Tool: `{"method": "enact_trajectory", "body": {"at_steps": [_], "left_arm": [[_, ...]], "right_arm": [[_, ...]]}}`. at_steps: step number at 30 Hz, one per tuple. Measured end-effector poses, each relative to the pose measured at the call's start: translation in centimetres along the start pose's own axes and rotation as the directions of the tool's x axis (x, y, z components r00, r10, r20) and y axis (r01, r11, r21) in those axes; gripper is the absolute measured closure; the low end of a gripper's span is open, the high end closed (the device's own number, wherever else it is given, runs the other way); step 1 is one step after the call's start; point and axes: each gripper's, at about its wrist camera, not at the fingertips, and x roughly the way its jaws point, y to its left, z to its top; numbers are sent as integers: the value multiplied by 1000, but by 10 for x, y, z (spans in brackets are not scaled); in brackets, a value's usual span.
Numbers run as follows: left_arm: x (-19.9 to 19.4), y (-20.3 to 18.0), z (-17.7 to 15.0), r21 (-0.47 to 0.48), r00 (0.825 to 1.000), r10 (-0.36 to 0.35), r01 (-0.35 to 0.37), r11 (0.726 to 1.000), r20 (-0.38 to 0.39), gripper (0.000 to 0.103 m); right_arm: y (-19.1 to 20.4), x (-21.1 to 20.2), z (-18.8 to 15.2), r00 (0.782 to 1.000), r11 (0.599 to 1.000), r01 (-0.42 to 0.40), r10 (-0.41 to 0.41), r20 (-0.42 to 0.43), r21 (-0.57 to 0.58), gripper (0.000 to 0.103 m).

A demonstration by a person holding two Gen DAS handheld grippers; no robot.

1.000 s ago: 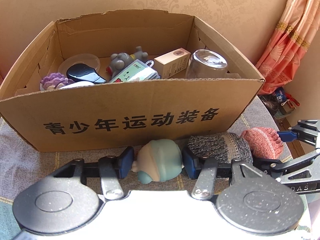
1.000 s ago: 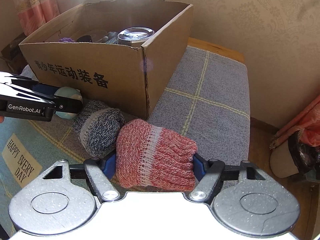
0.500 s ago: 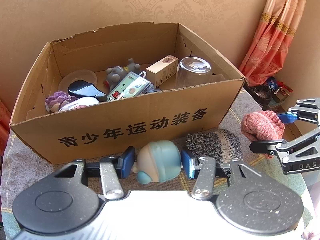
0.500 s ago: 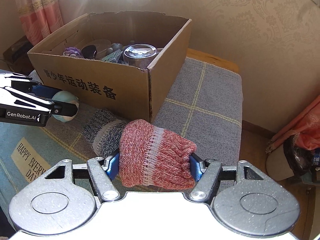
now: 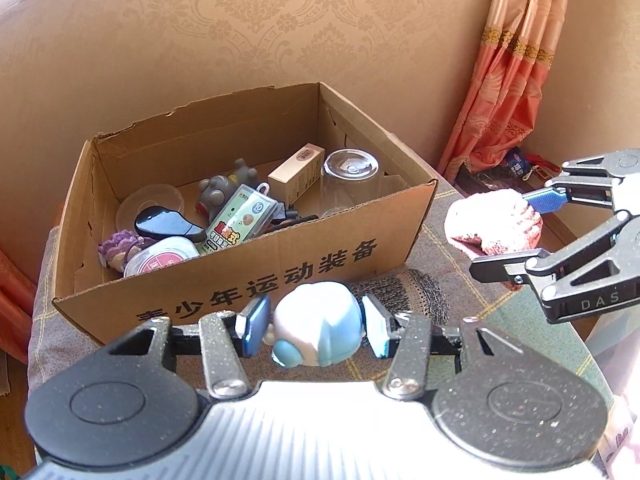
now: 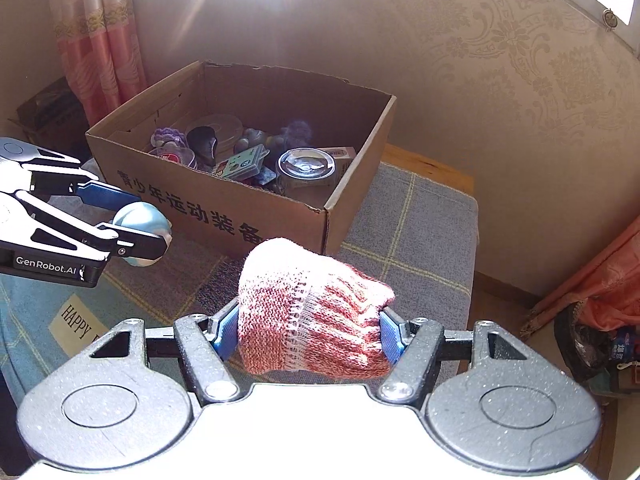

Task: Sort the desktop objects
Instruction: 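Lift and carry the toy with left tool while right tool carries the pink sock to the box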

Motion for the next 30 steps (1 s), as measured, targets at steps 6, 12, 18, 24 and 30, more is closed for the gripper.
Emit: {"method": "enact_trajectory", "body": {"at_steps": [6, 12, 18, 24, 30], "left_arm": [[-14, -1, 9, 28, 1000, -3, 3, 1000, 20, 53], [-24, 0, 22, 54, 998, 12, -15, 998, 54, 53], [-31, 7, 36, 61, 997, 20, -25, 998, 77, 53], [-34, 20, 48, 63, 993, 43, -50, 997, 109, 53], [-31, 38, 62, 42, 990, 58, -64, 997, 130, 53]], "right_arm": [[6, -10, 14, 999, 1000, -4, 4, 34, -8, 31], [17, -16, 29, 998, 999, -14, 16, 66, -30, 31], [23, -17, 44, 996, 999, -28, 32, 87, -45, 31], [27, -16, 61, 994, 997, -23, 30, 101, -69, 31], [26, -13, 80, 993, 997, -22, 29, 115, -68, 31]]}}
